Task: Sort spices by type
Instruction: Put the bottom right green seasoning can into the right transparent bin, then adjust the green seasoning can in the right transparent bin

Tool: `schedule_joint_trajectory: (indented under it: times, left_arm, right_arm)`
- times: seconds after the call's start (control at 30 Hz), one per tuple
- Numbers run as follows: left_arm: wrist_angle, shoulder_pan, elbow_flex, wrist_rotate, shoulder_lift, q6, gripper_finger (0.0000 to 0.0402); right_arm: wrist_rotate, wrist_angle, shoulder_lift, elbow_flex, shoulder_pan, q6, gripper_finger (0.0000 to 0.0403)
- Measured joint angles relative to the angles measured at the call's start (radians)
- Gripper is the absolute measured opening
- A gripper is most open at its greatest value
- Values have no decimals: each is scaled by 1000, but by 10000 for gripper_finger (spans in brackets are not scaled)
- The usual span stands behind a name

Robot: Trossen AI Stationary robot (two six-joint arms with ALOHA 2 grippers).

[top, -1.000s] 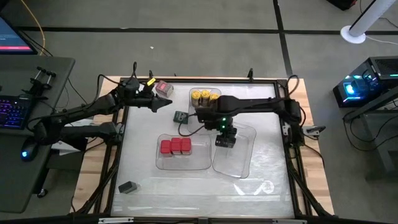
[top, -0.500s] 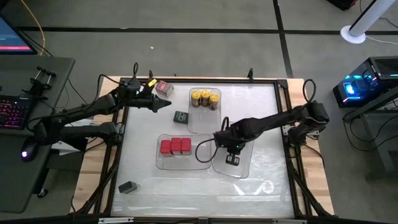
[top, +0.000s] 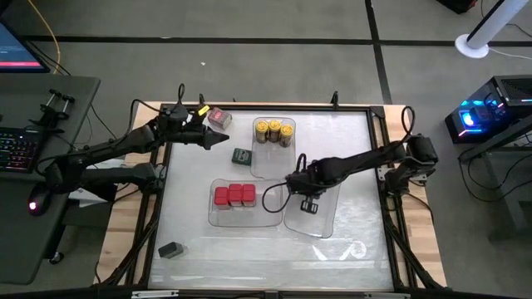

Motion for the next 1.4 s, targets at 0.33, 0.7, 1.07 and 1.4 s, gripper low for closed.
schedule_joint_trajectory:
  times: [0.33, 0.7, 1.07, 1.4]
  left_arm:
    - [1, 0, 0, -2, 0, -17, 0]
    - [1, 0, 0, -2, 0, -17, 0]
    - [5, 1, 0, -2, 0, 9, 0]
    - [4, 2, 0, -1, 0, 10, 0]
  right_arm:
    - [52, 76, 0, 0, -47, -25, 1]
    - [-94, -18, -80, 56, -19, -23, 0]
    - [-71, -31, -197, -145, -120, 65, 0]
    - [-58, 68, -180, -209, -207, 36, 0]
